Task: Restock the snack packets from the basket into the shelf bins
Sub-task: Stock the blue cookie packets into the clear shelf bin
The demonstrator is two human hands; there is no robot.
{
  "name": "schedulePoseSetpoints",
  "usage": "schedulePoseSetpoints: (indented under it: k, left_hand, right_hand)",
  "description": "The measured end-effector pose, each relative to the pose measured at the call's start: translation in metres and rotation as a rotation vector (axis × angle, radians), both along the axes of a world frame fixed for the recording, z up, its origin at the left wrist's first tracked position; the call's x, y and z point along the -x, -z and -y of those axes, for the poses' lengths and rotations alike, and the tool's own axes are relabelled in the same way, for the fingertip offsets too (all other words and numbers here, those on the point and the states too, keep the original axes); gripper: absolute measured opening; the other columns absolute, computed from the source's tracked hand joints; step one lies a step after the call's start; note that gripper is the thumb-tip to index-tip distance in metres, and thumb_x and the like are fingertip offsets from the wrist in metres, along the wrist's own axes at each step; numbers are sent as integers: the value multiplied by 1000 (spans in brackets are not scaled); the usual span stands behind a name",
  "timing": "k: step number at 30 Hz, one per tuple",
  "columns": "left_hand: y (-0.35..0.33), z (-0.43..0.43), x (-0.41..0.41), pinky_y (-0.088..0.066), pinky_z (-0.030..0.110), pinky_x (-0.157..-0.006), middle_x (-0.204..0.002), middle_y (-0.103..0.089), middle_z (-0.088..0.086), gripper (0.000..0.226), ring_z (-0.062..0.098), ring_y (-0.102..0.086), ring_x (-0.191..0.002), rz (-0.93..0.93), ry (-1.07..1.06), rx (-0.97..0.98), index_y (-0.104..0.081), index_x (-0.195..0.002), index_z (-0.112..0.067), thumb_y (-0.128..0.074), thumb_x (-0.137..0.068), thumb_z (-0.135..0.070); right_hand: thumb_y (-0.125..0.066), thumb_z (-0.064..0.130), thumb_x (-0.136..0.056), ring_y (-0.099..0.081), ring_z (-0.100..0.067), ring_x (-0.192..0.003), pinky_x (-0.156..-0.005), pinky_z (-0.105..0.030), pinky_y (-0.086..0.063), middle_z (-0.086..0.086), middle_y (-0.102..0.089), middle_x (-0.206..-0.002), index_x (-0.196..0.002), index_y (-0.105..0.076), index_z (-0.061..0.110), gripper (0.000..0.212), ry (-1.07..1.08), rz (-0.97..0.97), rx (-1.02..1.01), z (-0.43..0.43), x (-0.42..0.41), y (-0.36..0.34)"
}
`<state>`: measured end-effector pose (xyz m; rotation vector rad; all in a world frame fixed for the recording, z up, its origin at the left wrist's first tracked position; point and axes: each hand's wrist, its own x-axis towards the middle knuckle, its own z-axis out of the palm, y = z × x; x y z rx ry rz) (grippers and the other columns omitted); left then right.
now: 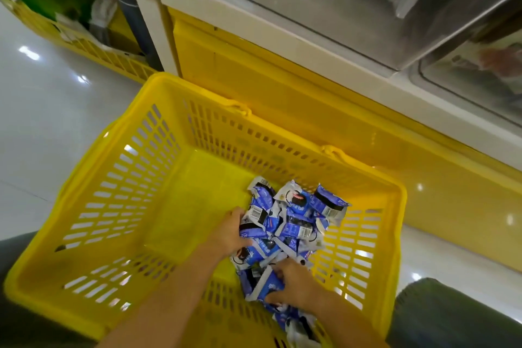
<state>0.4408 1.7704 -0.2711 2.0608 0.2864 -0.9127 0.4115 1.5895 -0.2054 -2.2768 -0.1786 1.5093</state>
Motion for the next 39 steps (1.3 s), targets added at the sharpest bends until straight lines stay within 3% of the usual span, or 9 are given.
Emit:
schedulePoseSetpoints:
  k: [5,11,18,21,23,25,30,33,39]
  left_hand:
    - [-6,-1,0,-41,25,-84,-118,-45,5,44,18,-50,-104,95,78,-165,-48,-118,-13,-70,-81,-25]
    - [-19,-15,2,-36,21,-61,-103,-61,10,4,14,-50,-81,73,82,-129,-49,-92,-15,-53,-93,-15]
    - [-42,-25,-1,-27,29,-55,-64,-39,0,38,16,-38,-66,81,-78,-86,-30,-65,-21,-42,-94,1]
    - [-64,-26,-6,-31,27,-53,-65,-38,2,34,14,-36,-62,82,-252,-38,-32,-67,-19,-40,-94,-1]
    - [-83,-23,-6,-46,40,-72,-75,-42,8,30,19,-44,-78,48,-343,70,-34,-70,-17,-37,-96,-2]
    - [-105,-17,0,-48,47,-85,-92,-47,15,21,26,-48,-94,10,-454,245,-39,-80,-12,-35,-98,0]
    - [-152,-15,16,-57,27,-66,-110,-62,18,25,22,-65,-84,49,-437,443,-45,-118,-14,-39,-97,-1]
    - [-175,-14,18,-52,28,-68,-105,-64,9,40,17,-62,-85,2,-444,461,-46,-119,-17,-47,-88,8]
    - [-213,-15,8,-48,32,-82,-114,-63,5,37,20,-60,-103,113,-503,385,-48,-122,-13,-63,-88,-16]
  right_hand:
    - [-75,32,-77,-40,-17,-77,-53,-18,-30,7,-38,-78,-81,-37,24,39,-12,27,6,1,5,5]
    - [-64,34,-86,-51,-15,-77,-66,-25,-42,1,-50,-89,-112,-38,18,40,147,95,-24,-5,4,-6]
    - [-61,31,-90,-50,-24,-77,-73,-37,-45,-16,-49,-84,-91,-46,6,29,583,189,-165,-15,-17,-33]
    - [-59,34,-90,-51,-28,-107,-93,-39,-42,-18,-50,-119,-126,-44,2,51,716,156,-190,-18,-24,-43]
    - [-57,35,-91,-45,-26,-122,-102,-37,-37,-14,-41,-141,-141,-30,1,67,863,129,-242,-20,-26,-46]
    - [-56,36,-92,-46,-26,-120,-106,-44,-38,-14,-42,-141,-140,-32,3,64,968,80,-321,-24,-25,-52]
    - [-55,41,-91,-28,-28,-139,-111,-48,-28,-5,-23,-155,-149,-17,12,75,1102,-1,-524,-31,-25,-84]
    - [-52,44,-91,-27,-25,-140,-111,-47,-27,-4,-22,-155,-150,-15,18,74,1001,92,-541,-29,-28,-102]
    - [-51,40,-93,-39,-25,-134,-110,-50,-32,-8,-39,-147,-144,-31,14,61,869,78,-641,-38,-34,-140]
